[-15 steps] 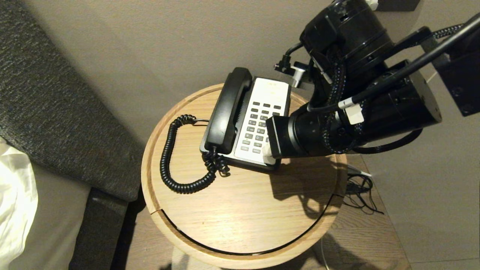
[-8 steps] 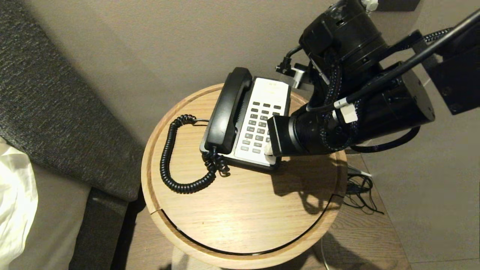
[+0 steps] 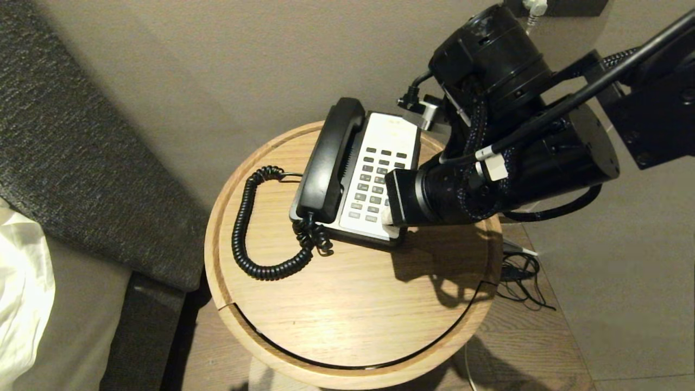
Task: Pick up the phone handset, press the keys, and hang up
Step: End the call using the dial pad
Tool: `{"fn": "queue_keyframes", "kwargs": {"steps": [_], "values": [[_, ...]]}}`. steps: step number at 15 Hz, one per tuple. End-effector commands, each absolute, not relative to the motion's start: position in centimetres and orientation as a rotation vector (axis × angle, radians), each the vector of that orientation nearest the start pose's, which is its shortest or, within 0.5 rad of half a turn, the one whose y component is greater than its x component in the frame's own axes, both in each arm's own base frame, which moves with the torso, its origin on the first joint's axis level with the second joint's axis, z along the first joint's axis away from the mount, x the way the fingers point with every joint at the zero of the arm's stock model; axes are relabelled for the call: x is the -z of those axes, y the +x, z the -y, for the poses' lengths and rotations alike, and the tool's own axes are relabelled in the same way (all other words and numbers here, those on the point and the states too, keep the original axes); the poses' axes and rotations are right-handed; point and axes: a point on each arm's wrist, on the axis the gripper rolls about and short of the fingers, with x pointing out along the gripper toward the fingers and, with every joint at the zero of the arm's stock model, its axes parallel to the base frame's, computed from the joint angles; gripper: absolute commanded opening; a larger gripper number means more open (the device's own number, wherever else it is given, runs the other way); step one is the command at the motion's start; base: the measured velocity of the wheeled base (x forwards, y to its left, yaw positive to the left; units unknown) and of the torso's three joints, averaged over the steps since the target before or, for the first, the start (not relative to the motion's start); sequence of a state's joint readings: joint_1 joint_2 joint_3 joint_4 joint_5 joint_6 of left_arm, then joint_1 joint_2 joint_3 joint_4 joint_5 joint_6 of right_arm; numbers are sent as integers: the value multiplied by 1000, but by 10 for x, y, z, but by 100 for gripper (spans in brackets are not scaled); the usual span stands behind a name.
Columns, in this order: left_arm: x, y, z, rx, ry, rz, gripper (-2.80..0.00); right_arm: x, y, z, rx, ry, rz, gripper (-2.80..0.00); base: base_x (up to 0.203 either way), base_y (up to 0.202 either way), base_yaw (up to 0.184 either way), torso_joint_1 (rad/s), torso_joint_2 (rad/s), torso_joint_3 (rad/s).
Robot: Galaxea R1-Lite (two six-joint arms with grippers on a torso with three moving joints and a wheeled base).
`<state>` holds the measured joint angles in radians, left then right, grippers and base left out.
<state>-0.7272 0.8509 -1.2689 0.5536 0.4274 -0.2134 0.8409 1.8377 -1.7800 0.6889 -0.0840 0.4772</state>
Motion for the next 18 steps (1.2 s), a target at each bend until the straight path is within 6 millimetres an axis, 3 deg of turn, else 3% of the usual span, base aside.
{"fn": "queue_keyframes", "kwargs": {"steps": [1,10,18], "values": [[-351,30,14,283,-135,-150,-280,-282,223,-247,-529,90,-842,-280,0,0,0,0,0,0],[-350,29,13,283,-136,-151,-280,-298,215,-241,-545,115,-788,-280,0,0,0,0,0,0],[-347,29,13,280,-130,-159,-280,-294,215,-241,-537,107,-804,-280,0,0,0,0,0,0]]}}
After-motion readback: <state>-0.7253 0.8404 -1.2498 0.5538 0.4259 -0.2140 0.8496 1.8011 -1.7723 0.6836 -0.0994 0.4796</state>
